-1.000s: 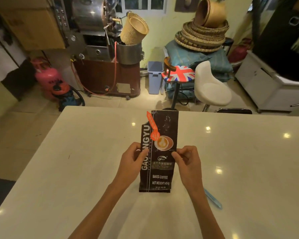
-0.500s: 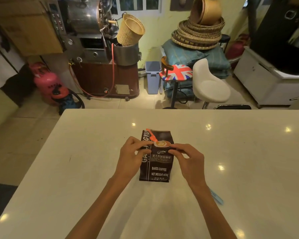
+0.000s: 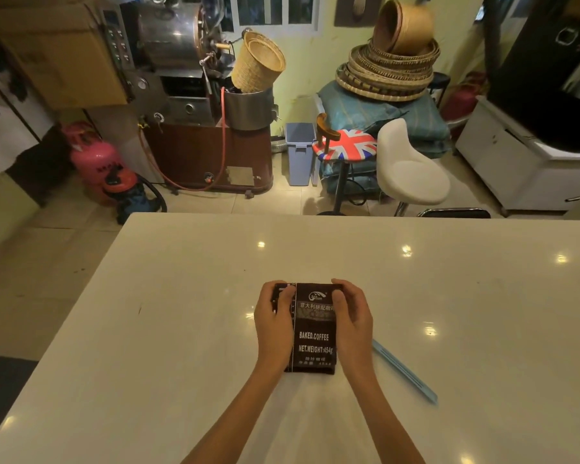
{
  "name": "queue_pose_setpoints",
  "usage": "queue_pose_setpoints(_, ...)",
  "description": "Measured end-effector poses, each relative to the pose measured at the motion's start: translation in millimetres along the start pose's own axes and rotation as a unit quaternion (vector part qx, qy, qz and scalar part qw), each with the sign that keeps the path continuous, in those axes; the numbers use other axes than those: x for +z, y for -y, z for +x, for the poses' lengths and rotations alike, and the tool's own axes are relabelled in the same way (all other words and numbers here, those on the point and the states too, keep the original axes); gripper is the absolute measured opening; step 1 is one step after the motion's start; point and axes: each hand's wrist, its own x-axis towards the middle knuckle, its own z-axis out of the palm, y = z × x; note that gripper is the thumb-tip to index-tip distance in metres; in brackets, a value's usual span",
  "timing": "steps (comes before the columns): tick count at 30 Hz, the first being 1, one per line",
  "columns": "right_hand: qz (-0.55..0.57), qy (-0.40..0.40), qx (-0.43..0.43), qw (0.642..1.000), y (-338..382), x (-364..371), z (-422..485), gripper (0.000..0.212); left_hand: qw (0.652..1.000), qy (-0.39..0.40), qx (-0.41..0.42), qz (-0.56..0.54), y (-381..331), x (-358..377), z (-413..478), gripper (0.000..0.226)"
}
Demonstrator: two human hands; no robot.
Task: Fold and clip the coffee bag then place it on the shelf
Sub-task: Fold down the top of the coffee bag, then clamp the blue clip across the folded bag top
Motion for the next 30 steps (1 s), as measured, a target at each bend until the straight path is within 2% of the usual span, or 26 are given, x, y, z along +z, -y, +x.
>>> queue_pose_setpoints(2, -0.040, 0.029, 0.005, 0.999, -6.3, 3.2, -7.8, 0.023, 1.000, -0.015, 0.007, 0.002, 7.4, -0.5, -8.6, 0.007)
queue_pose_setpoints(3, -0.048, 0.021, 0.014, 0.999, -9.1, 5.9, -12.8, 0.020, 1.000, -0.011, 0.027, 0.005, 11.1, -0.3, -14.3, 0.009)
queue_pose_setpoints(7, -0.050, -0.070, -0.028, 0.996, -21.5, 20.0, -30.3, 0.009, 0.991, -0.012, 0.124, 0.050, 14.9, -0.8, -21.0, 0.015)
queue_pose_setpoints(10, -0.081, -0.091, -0.020, 0.992, -28.6, 25.5, -32.2, 0.019, 0.991, -0.019, 0.091, 0.092, 21.8, -2.0, -15.6, 0.019)
queue_pose_setpoints(14, -0.077, -0.112, -0.057, 0.989, -26.7, 25.0, -28.3, 0.018, 0.987, -0.026, 0.131, 0.090, 22.0, -3.7, -14.8, 0.013)
queue_pose_setpoints(16, -0.086, -0.094, -0.029, 0.991, -27.3, 23.2, -27.4, 0.026, 0.987, -0.019, 0.119, 0.103, 29.7, -3.3, -12.7, 0.010)
queue_pose_setpoints(18, -0.090, -0.032, 0.022, 0.995, -24.1, 18.1, -23.6, 0.032, 0.989, -0.003, 0.103, 0.104, 33.3, -5.4, -10.4, 0.006)
queue_pose_setpoints(20, -0.119, 0.044, 0.034, 0.991, -17.9, 3.3, -18.3, 0.031, 0.987, 0.014, 0.130, 0.095, 33.0, -8.7, -7.5, 0.018)
queue_pose_setpoints(21, -0.160, 0.057, 0.019, 0.985, -14.8, -8.5, -17.0, 0.029, 0.987, 0.026, 0.135, 0.086, 33.2, -11.1, -6.8, 0.022)
queue_pose_setpoints(23, -0.298, 0.018, -0.048, 0.953, -20.2, -46.2, -16.1, 0.029, 0.986, 0.064, 0.131, 0.079, 38.0, -15.6, -3.9, 0.029)
queue_pose_setpoints(25, -0.442, -0.005, -0.071, 0.894, -32.7, -92.1, -19.6, 0.039, 0.981, 0.104, 0.118, 0.115, 45.2, -20.0, 0.7, 0.035)
queue_pose_setpoints(27, -0.557, 0.027, -0.032, 0.830, -42.4, -127.8, -25.9, 0.048, 0.977, 0.144, 0.095, 0.125, 50.7, -24.2, 4.5, 0.029)
queue_pose_setpoints(28, -0.575, 0.045, -0.007, 0.817, -45.1, -138.5, -28.6, 0.044, 0.978, 0.157, 0.076, 0.117, 52.4, -25.1, 6.0, 0.028)
queue_pose_setpoints(30, -0.544, 0.062, 0.002, 0.837, -43.8, -148.2, -31.7, 0.025, 0.980, 0.170, 0.045, 0.093, 55.6, -25.6, 10.3, 0.031)
